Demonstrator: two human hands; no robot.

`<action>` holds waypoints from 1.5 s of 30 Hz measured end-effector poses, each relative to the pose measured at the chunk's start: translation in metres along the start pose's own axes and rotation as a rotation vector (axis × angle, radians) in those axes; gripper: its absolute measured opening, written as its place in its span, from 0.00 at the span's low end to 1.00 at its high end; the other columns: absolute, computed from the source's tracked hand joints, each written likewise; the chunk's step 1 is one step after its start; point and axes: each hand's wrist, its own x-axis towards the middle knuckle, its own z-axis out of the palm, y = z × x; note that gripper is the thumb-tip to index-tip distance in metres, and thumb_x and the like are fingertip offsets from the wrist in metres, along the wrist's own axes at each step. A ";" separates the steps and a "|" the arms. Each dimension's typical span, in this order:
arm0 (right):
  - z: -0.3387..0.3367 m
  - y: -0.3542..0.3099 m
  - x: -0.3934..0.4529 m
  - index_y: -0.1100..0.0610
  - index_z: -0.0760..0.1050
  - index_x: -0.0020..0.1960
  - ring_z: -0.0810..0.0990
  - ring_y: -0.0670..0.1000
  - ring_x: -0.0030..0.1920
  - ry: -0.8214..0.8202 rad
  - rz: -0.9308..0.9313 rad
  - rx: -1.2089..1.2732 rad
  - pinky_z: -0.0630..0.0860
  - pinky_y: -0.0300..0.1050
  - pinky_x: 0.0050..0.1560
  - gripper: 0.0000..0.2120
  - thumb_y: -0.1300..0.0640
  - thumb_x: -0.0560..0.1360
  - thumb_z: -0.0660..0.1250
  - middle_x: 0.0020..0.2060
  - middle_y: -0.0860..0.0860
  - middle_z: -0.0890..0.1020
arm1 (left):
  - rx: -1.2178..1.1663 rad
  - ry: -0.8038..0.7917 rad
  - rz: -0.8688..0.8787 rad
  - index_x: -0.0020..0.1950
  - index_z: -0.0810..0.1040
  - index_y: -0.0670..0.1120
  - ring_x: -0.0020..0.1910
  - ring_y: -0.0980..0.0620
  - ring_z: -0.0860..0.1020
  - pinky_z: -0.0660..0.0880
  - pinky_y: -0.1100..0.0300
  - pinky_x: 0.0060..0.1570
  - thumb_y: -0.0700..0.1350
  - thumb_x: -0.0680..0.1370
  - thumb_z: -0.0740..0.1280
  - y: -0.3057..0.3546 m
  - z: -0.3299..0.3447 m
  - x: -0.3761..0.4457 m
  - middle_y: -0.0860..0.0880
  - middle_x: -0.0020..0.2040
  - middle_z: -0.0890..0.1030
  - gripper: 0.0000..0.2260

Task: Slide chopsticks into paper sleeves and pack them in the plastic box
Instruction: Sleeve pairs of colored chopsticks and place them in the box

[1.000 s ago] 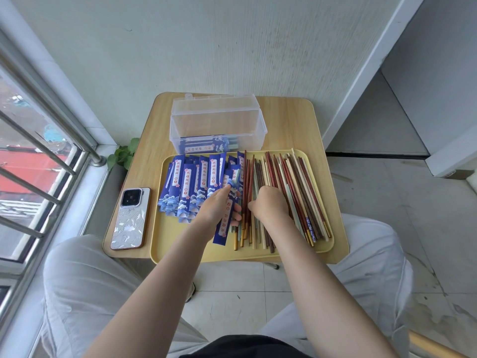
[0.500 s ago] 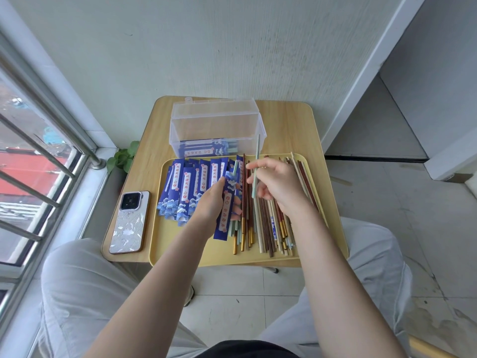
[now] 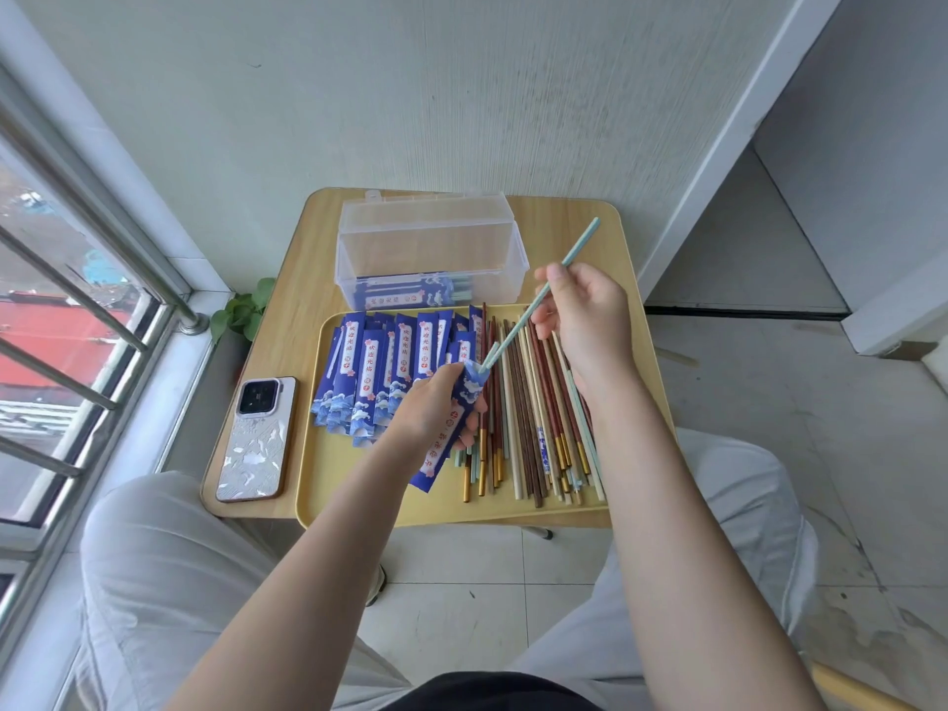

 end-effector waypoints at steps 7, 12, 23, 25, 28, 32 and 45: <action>0.005 0.011 0.001 0.59 0.77 0.52 0.78 0.49 0.29 -0.005 -0.013 -0.152 0.78 0.51 0.35 0.06 0.58 0.82 0.63 0.31 0.50 0.80 | 0.056 -0.090 0.061 0.40 0.79 0.39 0.26 0.48 0.72 0.71 0.56 0.33 0.53 0.84 0.52 0.003 0.001 -0.002 0.43 0.31 0.76 0.25; 0.012 0.022 -0.010 0.49 0.58 0.77 0.80 0.48 0.35 -0.074 -0.084 -0.284 0.75 0.40 0.41 0.34 0.61 0.77 0.70 0.36 0.53 0.83 | 0.041 -0.108 0.074 0.41 0.79 0.40 0.27 0.48 0.71 0.71 0.57 0.33 0.55 0.85 0.53 0.006 0.005 -0.001 0.44 0.31 0.76 0.25; 0.022 0.034 -0.004 0.58 0.82 0.59 0.86 0.50 0.46 -0.291 0.069 -0.356 0.84 0.48 0.49 0.10 0.61 0.81 0.64 0.49 0.50 0.85 | 0.164 0.066 0.102 0.42 0.77 0.41 0.23 0.51 0.71 0.71 0.60 0.27 0.53 0.85 0.55 0.025 -0.007 0.013 0.46 0.28 0.78 0.21; 0.024 0.030 0.004 0.62 0.82 0.58 0.86 0.54 0.41 -0.296 0.195 -0.207 0.84 0.45 0.44 0.09 0.63 0.81 0.65 0.48 0.55 0.85 | 0.244 0.102 0.136 0.43 0.79 0.40 0.25 0.49 0.75 0.75 0.57 0.32 0.52 0.84 0.56 0.032 -0.015 0.023 0.46 0.27 0.79 0.21; 0.031 0.020 0.017 0.66 0.80 0.57 0.86 0.54 0.38 -0.217 0.308 0.020 0.84 0.44 0.42 0.08 0.66 0.80 0.66 0.47 0.60 0.85 | 0.408 0.261 0.267 0.47 0.79 0.40 0.34 0.48 0.79 0.75 0.56 0.39 0.50 0.83 0.58 0.048 -0.026 0.040 0.47 0.35 0.82 0.16; 0.036 0.012 0.048 0.62 0.80 0.55 0.87 0.52 0.40 0.117 0.267 0.138 0.84 0.43 0.43 0.06 0.64 0.80 0.67 0.46 0.57 0.86 | 0.462 0.586 0.462 0.67 0.74 0.46 0.60 0.51 0.74 0.71 0.56 0.57 0.46 0.82 0.60 0.062 -0.046 0.059 0.51 0.62 0.75 0.14; 0.119 0.047 0.124 0.58 0.81 0.51 0.86 0.52 0.39 0.042 0.111 -0.342 0.84 0.53 0.47 0.07 0.58 0.81 0.65 0.43 0.52 0.84 | 0.992 0.525 0.494 0.77 0.65 0.44 0.79 0.45 0.57 0.50 0.51 0.78 0.41 0.80 0.61 0.029 -0.072 0.100 0.45 0.76 0.67 0.24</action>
